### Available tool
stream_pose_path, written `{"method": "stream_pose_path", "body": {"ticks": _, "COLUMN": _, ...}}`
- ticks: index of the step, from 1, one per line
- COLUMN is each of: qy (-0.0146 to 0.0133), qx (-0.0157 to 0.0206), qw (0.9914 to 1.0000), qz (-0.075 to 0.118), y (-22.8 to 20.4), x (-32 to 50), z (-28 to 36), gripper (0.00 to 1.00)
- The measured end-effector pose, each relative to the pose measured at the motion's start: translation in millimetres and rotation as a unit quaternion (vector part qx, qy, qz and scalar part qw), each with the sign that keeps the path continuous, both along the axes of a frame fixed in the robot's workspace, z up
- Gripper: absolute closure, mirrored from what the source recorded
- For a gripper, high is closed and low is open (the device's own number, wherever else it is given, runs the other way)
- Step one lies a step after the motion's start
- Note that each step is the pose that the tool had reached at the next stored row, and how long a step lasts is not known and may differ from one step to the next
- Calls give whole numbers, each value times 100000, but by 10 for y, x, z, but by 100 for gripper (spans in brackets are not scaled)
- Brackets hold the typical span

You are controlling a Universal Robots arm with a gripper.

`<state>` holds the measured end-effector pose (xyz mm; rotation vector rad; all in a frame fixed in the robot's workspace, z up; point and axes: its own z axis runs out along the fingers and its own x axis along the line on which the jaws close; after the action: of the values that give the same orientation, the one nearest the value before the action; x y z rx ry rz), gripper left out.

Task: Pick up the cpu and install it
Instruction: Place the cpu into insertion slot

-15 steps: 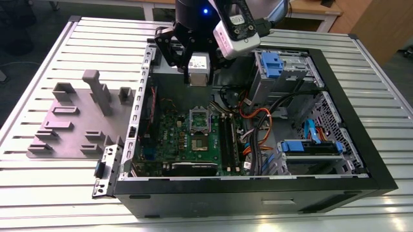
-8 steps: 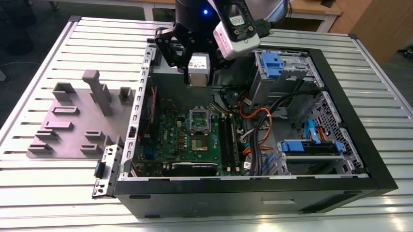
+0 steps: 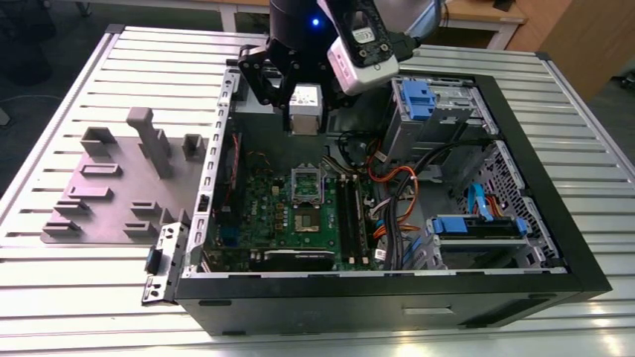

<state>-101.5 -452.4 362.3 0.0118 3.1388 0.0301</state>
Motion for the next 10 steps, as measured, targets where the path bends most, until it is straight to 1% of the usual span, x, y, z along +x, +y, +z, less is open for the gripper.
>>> {"method": "stream_pose_path", "body": {"ticks": 10, "qy": -2, "qx": 3, "qw": 100000, "qz": 1, "y": -5, "x": 0, "z": -39, "gripper": 53}}
